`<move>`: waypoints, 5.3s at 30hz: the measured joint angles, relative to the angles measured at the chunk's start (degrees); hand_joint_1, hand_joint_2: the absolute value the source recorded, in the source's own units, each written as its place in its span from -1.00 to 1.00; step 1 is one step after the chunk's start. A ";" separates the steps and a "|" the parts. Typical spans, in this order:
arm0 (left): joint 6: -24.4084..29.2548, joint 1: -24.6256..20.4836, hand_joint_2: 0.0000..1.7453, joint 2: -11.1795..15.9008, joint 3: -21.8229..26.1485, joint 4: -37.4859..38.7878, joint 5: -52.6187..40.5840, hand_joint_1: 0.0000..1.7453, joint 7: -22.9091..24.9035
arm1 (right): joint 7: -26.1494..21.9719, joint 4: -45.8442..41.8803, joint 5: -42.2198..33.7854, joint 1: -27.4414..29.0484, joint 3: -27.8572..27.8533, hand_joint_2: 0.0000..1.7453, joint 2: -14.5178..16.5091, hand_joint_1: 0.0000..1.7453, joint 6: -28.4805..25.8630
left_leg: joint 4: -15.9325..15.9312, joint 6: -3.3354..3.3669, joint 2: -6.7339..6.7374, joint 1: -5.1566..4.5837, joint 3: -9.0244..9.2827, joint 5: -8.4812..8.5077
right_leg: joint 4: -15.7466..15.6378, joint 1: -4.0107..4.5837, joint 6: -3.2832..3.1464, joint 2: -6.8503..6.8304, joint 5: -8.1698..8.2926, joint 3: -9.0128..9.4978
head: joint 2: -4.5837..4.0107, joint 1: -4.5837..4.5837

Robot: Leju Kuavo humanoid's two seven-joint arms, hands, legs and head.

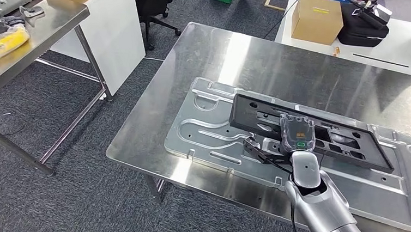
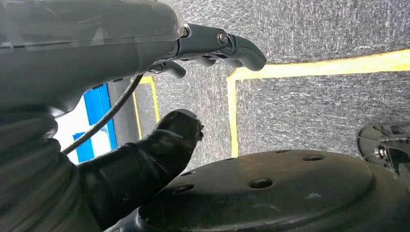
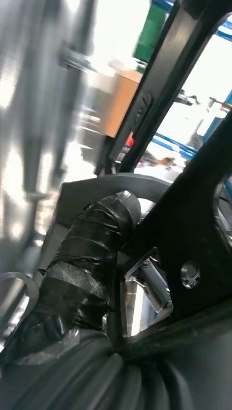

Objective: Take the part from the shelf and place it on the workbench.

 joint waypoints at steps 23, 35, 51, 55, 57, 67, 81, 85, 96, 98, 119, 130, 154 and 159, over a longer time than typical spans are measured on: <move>-0.88 0.28 -1.00 0.07 1.24 0.00 1.29 -1.00 0.19 | -1.25 12.89 -3.37 -3.83 -0.23 -1.00 5.08 -1.00 -0.51 | 0.02 0.00 -0.03 -0.01 0.40 0.22 | 0.31 0.00 -0.08 -0.08 0.10 0.21 | 0.00 -0.01; -0.02 -0.03 -1.00 -0.14 2.69 0.00 2.14 -1.00 0.51 | 3.39 -3.91 7.39 1.04 -0.03 -1.00 6.16 -1.00 -9.16 | -1.15 1.00 1.20 0.92 0.01 1.41 | 15.37 -0.98 1.67 -0.57 -7.60 -6.92 | 0.00 0.10; 0.84 -0.76 -1.00 -0.38 3.71 0.00 0.89 -1.00 1.50 | 18.02 -18.03 9.18 -7.58 25.56 -1.00 4.58 -1.00 -16.09 | 17.68 -3.42 1.15 2.06 -7.49 -9.15 | 3.70 -0.61 -1.77 -0.80 4.69 -7.89 | 0.00 -0.03; 0.99 -0.91 -1.00 -0.40 3.85 0.00 0.92 -1.00 1.61 | 17.81 -18.12 9.18 -7.03 25.95 -1.00 4.47 -1.00 -16.18 | 5.08 -1.69 1.10 1.37 2.64 -6.60 | 4.04 0.03 -1.59 -0.74 6.42 -10.03 | 0.00 -0.02; 1.14 -1.04 -1.00 -0.45 3.99 0.00 0.95 -1.00 1.64 | 17.65 -18.18 9.17 -6.85 25.95 -1.00 4.46 -1.00 -16.31 | 1.03 -1.06 1.09 0.83 4.96 -5.88 | 3.93 -0.05 -0.97 -0.79 7.17 -10.29 | 0.00 -0.02; 1.20 -1.21 -1.00 -0.74 4.31 0.02 0.89 -1.00 1.84 | 16.42 -18.23 9.16 -5.04 25.69 -1.00 4.44 -1.00 -16.43 | -0.07 0.32 1.94 1.14 -0.59 0.52 | 18.08 -0.69 1.44 -0.94 -2.74 -12.78 | 0.00 0.19; 1.70 -1.18 -1.00 -0.81 4.32 0.02 0.25 -1.00 2.56 | 14.59 -18.23 9.16 -3.57 23.29 -1.00 5.92 -1.00 -16.46 | 16.74 -3.58 1.50 1.50 -7.34 -9.13 | 2.56 -0.45 -2.11 -1.23 5.03 -7.03 | 0.00 0.16; 1.72 -1.30 -1.00 -0.80 4.33 0.02 0.25 -1.00 2.56 | 14.53 -18.23 9.16 -3.34 23.26 1.00 6.02 -1.00 -16.55 | 9.50 -3.19 2.54 1.46 1.40 -5.73 | 3.16 -0.33 -1.66 -1.76 7.30 -10.24 | 0.00 0.14; 2.86 -1.32 -1.00 -0.94 4.17 0.04 -1.43 -1.00 2.41 | 15.35 -20.24 9.16 3.08 21.33 1.00 3.76 -1.00 -16.90 | -0.65 1.06 0.68 0.71 1.56 -0.68 | 17.15 -0.22 0.85 -1.46 -3.76 -13.18 | 0.00 0.08; 3.43 -1.08 -1.00 -0.94 4.14 0.04 -1.51 -1.00 2.03 | 16.80 -22.31 9.16 6.86 21.21 1.00 0.88 -1.00 -16.91 | -0.44 0.99 -0.63 0.62 -0.68 0.87 | 18.76 -0.11 0.51 -1.11 -2.41 -11.37 | 0.00 0.08; 5.18 -1.32 -1.00 -0.77 4.11 0.02 -2.75 -1.00 2.10 | 9.15 -10.28 4.89 27.28 2.08 1.00 6.17 -1.00 -21.05 | 0.76 -3.32 5.24 1.87 6.44 -6.43 | 3.20 -0.17 -0.04 -8.95 4.94 -7.17 | 0.01 -0.23; 6.02 -1.18 -0.50 -0.68 4.05 0.02 -3.17 -1.00 2.06 | 9.35 -4.50 1.72 29.01 -1.37 1.00 8.13 -1.00 -20.76 | 0.37 0.81 -1.82 0.37 -2.12 0.79 | 13.51 0.15 -0.18 -0.35 -2.70 -5.54 | 0.00 -0.21; 0.69 -1.32 -1.00 0.43 4.23 0.02 -1.81 -1.00 4.14 | 3.30 46.87 -34.00 28.29 -33.33 1.00 18.99 -1.00 4.75 | -1.67 -1.48 0.76 2.48 6.18 -4.26 | 2.35 -1.30 1.38 -3.15 2.91 -5.23 | 0.00 -0.17; 0.10 -1.47 -1.00 0.48 4.26 0.02 -2.03 -1.00 2.81 | 5.10 47.76 -33.62 27.74 -33.76 1.00 21.01 -1.00 8.35 | -2.51 -0.59 -0.75 2.56 4.24 -2.32 | 15.30 -1.52 1.68 -1.30 -5.79 -9.11 | 0.00 -0.08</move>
